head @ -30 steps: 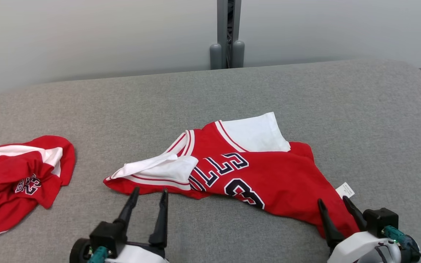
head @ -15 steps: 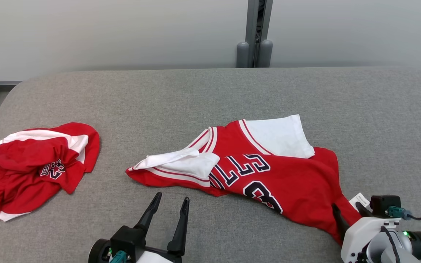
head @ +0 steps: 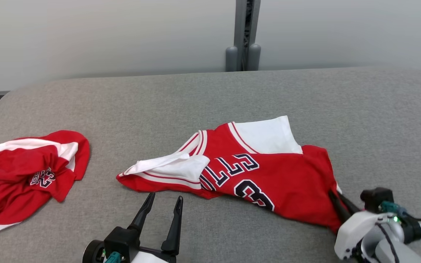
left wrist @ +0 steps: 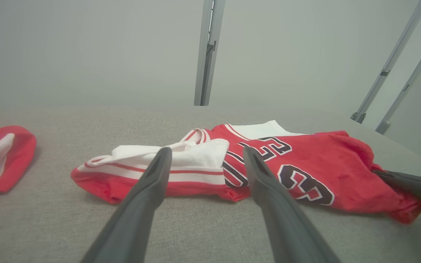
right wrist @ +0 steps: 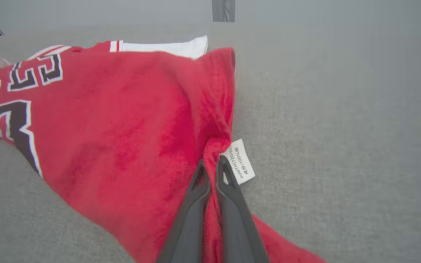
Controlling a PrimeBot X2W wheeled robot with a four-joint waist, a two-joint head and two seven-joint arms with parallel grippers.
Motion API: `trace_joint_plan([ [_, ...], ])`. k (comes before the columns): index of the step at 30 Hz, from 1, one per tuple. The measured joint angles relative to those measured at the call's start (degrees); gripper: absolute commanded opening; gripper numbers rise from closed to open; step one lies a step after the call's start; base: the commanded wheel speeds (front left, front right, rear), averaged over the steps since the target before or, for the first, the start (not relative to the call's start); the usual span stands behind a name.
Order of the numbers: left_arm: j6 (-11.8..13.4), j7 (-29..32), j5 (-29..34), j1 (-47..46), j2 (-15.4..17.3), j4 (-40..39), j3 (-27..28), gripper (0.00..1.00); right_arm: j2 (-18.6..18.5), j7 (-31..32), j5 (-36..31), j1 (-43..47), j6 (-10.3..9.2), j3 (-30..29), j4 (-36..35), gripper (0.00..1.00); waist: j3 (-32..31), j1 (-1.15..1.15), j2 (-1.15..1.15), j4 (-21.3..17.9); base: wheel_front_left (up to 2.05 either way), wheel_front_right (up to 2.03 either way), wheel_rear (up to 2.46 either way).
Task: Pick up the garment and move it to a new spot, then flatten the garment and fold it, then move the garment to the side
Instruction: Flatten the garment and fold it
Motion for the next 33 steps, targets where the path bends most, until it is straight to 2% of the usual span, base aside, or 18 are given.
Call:
trace_joint_plan([
  [8,-0.51,0.0,0.68,1.66,-0.3,-0.04,0.89,1.0,-1.23,-0.19,-10.37,4.54,0.01,-11.11,-16.38,0.0,-2.19,0.0,0.0,-2.97,0.0,0.0,0.0],
  [13,-0.94,0.0,0.82,1.91,-0.37,0.01,1.18,1.0,-1.78,-0.19,-15.94,7.88,0.04,-15.44,-22.27,0.0,-3.62,0.0,0.0,-4.24,0.0,0.0,0.0],
  [20,-1.09,0.0,0.91,1.93,-0.45,0.08,1.13,1.0,-2.52,2.79,-18.49,11.35,0.05,-19.14,-28.88,0.0,-4.76,0.0,0.0,-4.29,0.0,0.0,0.0],
  [23,-1.33,0.0,0.87,1.93,-0.46,0.21,0.66,1.0,-2.69,5.14,-18.69,10.81,0.05,-19.49,-28.38,0.0,-4.79,0.0,0.0,-3.69,0.0,0.0,0.0],
  [26,-1.52,0.0,0.63,1.8,-0.48,0.43,-0.37,1.0,-2.87,6.93,-18.73,7.41,0.05,-18.5,-24.19,0.0,-4.69,0.0,0.0,-2.56,0.0,0.0,0.0],
  [33,-1.49,0.0,0.55,0.36,-0.51,0.63,-1.83,1.0,-3.98,4.76,-18.79,-2.17,0.05,-16.59,-11.96,0.0,-4.13,0.0,0.0,1.07,0.0,0.0,0.0],
])
